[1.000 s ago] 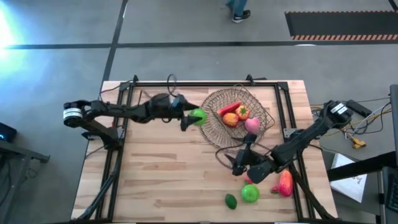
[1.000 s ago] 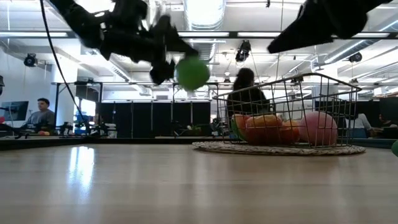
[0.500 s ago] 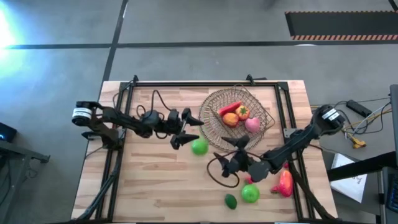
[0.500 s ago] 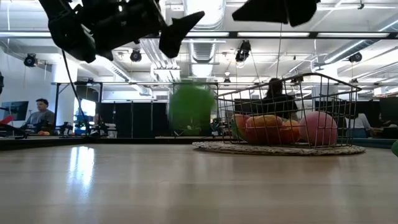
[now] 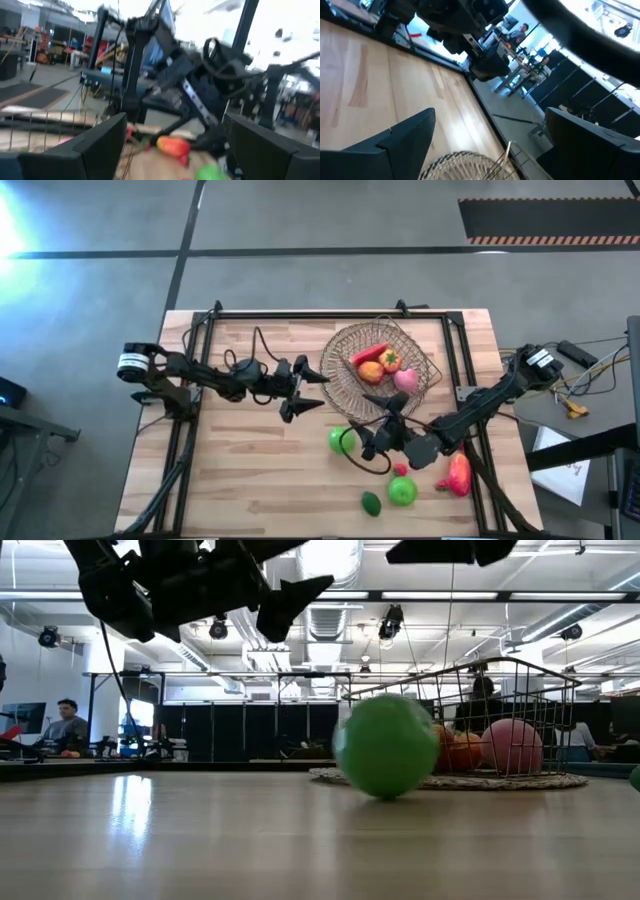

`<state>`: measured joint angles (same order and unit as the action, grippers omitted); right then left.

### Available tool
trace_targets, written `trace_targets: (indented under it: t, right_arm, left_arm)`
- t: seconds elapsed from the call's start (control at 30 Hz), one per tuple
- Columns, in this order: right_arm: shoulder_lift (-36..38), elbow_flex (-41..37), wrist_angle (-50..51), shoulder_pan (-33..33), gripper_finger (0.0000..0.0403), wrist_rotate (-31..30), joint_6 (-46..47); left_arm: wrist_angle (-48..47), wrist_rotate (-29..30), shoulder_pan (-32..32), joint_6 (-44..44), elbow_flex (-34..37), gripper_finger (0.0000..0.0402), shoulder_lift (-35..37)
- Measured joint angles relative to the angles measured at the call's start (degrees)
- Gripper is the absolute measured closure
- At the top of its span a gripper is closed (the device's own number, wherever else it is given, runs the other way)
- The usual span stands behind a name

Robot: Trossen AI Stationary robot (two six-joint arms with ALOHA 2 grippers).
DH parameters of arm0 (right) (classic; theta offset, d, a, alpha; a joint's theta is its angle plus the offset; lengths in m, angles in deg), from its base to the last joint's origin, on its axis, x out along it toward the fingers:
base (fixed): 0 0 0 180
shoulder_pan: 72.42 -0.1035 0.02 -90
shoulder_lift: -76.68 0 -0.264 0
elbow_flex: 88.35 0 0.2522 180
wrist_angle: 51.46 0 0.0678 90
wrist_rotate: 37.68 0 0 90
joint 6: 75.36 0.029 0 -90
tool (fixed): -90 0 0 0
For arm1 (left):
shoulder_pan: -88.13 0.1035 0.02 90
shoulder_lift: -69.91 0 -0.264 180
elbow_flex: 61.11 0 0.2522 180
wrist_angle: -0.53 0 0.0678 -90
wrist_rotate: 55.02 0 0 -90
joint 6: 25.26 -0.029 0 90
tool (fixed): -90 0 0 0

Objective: Build produce basket
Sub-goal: Put the top green apple into the gold mesh basket

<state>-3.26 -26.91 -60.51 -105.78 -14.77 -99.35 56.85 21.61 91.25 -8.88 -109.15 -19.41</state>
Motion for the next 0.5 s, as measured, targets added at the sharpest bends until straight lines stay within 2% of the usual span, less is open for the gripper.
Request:
trace_targets:
  t: [0.13,0.23,0.33,0.5]
  right_arm:
    - [-0.03,0.0,6.93,-0.22,0.0034,0.23,5.47]
    - [0.23,0.0,13.55,-1.05,0.0034,4.27,11.31]
    - [1.54,0.0,20.3,-2.21,0.0034,11.05,18.45]
    - [5.7,0.0,31.41,-2.91,0.0034,28.48,35.13]
  left_arm:
    - [-5.81,0.02,-0.65,-4.73,0.02,0.0086,0.09]
    - [-13.24,0.33,-2.17,-10.42,0.02,0.0086,0.09]
    - [-20.43,2.62,-3.98,-13.88,0.02,0.0086,0.09]
    - [-27.8,6.47,-6.39,-18.21,-0.87,0.0086,0.09]
